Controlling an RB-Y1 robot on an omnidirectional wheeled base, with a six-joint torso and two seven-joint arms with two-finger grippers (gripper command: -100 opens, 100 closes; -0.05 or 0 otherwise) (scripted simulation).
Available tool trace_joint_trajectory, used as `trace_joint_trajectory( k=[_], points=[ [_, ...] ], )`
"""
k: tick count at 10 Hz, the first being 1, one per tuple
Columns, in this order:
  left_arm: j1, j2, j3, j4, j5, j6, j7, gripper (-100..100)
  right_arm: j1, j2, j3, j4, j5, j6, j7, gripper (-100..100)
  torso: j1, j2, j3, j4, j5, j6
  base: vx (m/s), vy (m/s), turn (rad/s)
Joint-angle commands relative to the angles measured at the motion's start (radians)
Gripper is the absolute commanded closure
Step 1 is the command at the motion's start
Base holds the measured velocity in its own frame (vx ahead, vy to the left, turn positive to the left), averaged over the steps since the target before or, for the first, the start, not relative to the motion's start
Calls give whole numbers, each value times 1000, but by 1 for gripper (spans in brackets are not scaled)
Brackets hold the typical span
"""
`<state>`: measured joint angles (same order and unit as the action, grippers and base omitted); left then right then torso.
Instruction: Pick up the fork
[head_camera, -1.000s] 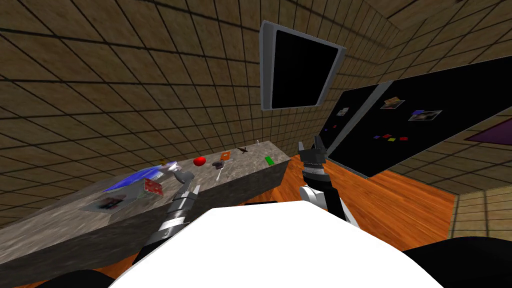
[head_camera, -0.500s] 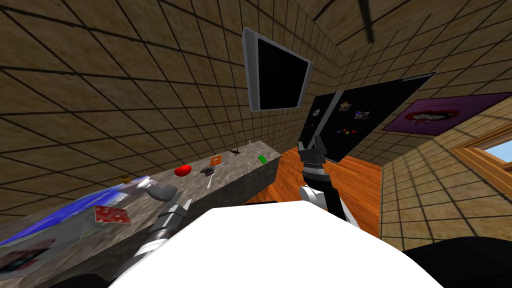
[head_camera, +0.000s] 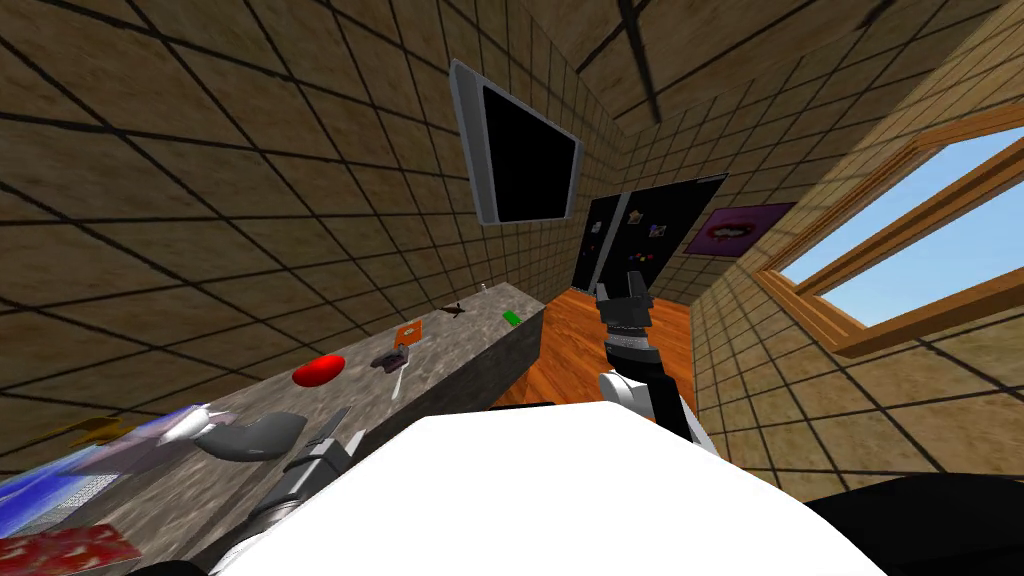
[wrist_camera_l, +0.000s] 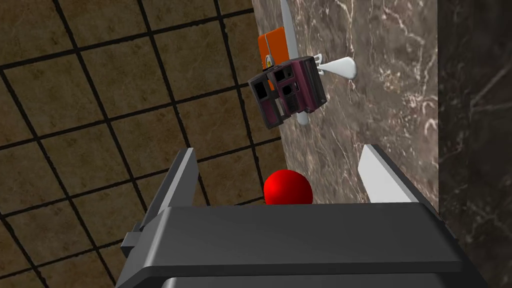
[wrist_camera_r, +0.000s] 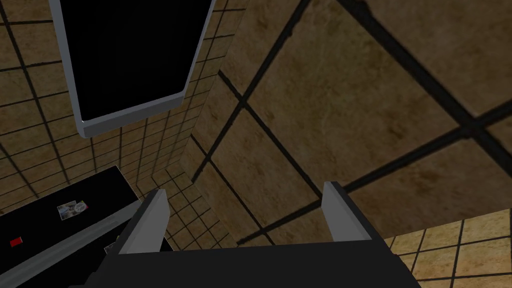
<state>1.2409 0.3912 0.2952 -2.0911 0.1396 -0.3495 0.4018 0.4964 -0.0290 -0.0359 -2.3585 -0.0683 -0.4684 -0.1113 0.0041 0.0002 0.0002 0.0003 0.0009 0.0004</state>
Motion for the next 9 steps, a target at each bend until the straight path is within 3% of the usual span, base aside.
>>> trace_joint_trajectory(
  k=[1, 2, 3, 4, 5, 6, 7, 8, 9],
  points=[
    [39, 19, 6, 13, 5, 0, 25, -100, 0, 0, 0, 0, 0, 0, 0, 0, 0, 0, 0, 0, 0, 0, -17, 30, -214],
    [64, 52, 13, 19, 11, 21, 63, -100, 0, 0, 0, 0, 0, 0, 0, 0, 0, 0, 0, 0, 0, -1, -18, 26, -353],
    [90, 52, 13, 19, 11, 21, 63, -100, 0, 0, 0, 0, 0, 0, 0, 0, 0, 0, 0, 0, 0, 0, -19, 29, -229],
    [121, 88, 19, 25, 16, 44, 100, -100, 0, 0, 0, 0, 0, 0, 0, 0, 0, 0, 0, 0, 0, -1, -17, 30, -353],
    [141, 88, 19, 25, 16, 44, 100, -100, 0, 0, 0, 0, 0, 0, 0, 0, 1, -1, 0, 0, 0, 0, -16, 29, -294],
    [184, 126, 23, 30, 20, 67, 137, -100, 0, 0, 0, 0, 0, 0, 0, 0, 0, -1, 0, 0, 0, -1, -18, 25, -426],
    [190, 126, 23, 30, 20, 67, 137, -100, 0, 0, 0, 0, 0, 0, 0, 0, 1, -1, 0, 0, 0, 0, -16, 28, -256],
    [224, 166, 26, 34, 24, 91, 173, -100, 0, 0, 0, 0, 0, 0, 0, 0, 1, -1, 0, 0, 0, -1, -15, 27, -381],
    [237, 166, 26, 34, 24, 91, 173, -100, 0, 0, 0, 0, 0, 0, 0, 0, 1, -1, -1, 0, 0, 0, -13, 33, -228]
  ],
)
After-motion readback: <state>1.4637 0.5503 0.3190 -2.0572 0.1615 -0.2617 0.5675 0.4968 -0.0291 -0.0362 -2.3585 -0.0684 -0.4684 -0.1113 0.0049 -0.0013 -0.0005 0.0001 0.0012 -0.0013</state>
